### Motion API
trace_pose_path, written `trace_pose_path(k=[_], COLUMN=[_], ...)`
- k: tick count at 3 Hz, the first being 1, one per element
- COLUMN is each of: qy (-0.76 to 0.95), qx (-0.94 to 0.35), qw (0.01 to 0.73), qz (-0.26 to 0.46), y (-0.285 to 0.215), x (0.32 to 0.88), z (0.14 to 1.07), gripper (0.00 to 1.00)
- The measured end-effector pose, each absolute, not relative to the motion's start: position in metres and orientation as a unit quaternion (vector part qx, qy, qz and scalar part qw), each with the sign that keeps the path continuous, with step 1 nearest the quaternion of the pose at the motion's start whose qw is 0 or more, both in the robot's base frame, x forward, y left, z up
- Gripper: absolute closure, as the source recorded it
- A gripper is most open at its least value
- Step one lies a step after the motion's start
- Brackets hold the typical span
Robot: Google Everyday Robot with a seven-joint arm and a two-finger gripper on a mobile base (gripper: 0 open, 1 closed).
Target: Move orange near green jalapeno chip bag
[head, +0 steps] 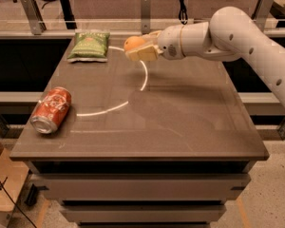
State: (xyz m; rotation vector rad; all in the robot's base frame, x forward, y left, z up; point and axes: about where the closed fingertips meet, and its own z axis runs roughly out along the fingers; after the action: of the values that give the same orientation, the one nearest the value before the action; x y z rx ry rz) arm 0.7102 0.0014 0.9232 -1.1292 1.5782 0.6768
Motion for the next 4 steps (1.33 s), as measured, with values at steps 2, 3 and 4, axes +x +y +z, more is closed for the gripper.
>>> trace_pose_path(k=[2, 3, 4], qy=[0.651, 0.652, 0.657], qx=[-0.454, -0.439, -0.429], qw=[0.539, 0.551, 0.552], qz=[0.281, 0.28, 0.282], y=[0.032, 0.05, 0.066], x=[0.731, 0.747, 0.761], z=[0.907, 0.891, 0.873], gripper=[1.0, 1.0, 0.81])
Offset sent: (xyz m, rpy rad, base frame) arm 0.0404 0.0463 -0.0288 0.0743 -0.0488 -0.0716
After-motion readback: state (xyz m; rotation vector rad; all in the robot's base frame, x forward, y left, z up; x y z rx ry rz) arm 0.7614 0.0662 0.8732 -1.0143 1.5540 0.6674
